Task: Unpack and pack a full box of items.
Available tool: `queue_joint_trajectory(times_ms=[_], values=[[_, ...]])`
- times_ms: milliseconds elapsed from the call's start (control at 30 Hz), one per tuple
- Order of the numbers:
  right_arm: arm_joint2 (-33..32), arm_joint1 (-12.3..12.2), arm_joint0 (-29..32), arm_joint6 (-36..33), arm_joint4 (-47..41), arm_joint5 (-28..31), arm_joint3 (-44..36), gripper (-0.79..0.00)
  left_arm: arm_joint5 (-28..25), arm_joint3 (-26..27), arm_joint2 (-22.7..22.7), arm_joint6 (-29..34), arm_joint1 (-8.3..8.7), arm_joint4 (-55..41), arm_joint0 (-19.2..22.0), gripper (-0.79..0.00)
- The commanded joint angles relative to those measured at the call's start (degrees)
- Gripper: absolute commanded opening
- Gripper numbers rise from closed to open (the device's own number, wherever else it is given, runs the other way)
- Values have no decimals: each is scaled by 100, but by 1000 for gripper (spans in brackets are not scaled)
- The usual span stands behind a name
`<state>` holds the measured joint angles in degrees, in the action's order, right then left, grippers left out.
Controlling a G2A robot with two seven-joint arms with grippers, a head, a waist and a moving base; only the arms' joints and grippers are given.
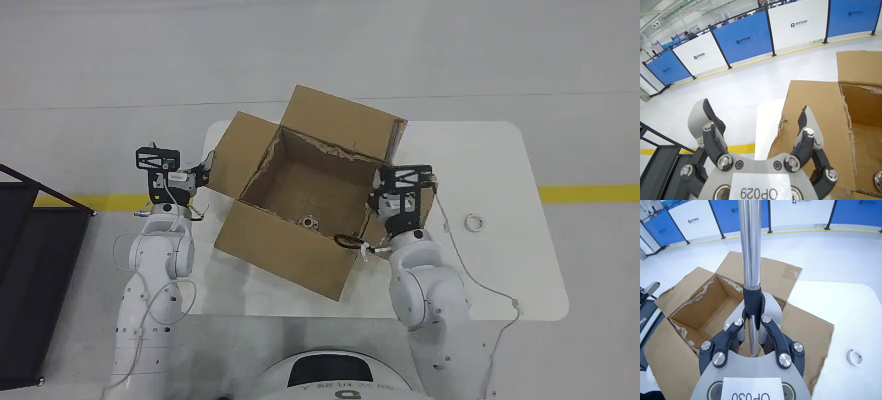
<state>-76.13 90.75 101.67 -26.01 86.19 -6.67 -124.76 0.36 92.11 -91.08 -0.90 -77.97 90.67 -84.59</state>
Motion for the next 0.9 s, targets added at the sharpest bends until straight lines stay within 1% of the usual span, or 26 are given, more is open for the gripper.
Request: queue_joint_trajectory(times_ms=[0, 100, 167, 233, 333, 433, 567, 733, 867], values=[[-691, -44, 434, 48, -859, 258, -275, -785, 0, 0, 0, 0, 0, 0, 0, 0], [-1662, -103, 953, 156, -2078, 763, -279, -785, 0, 0, 0, 0, 0, 0, 0, 0], [-2283, -147, 1173, 49, -2760, 1097, -113, -785, 0, 0, 0, 0, 0, 0, 0, 0], [-2778, -182, 1199, -229, -3299, 1097, 154, -785, 0, 0, 0, 0, 0, 0, 0, 0], [-3183, -250, 970, -845, -3704, 1106, 600, -785, 0, 0, 0, 0, 0, 0, 0, 0], [-3368, -326, 584, -1468, -3810, 1048, 1070, -785, 0, 0, 0, 0, 0, 0, 0, 0], [-3377, -432, 15, -2170, -3641, 1091, 1601, -785, 0, 0, 0, 0, 0, 0, 0, 0], [-3193, -518, -476, -2612, -3344, 1030, 1998, -785, 0, 0, 0, 0, 0, 0, 0, 0], [-3029, -574, -884, -2966, -2949, 625, 2331, -785, 0, 0, 0, 0, 0, 0, 0, 0]])
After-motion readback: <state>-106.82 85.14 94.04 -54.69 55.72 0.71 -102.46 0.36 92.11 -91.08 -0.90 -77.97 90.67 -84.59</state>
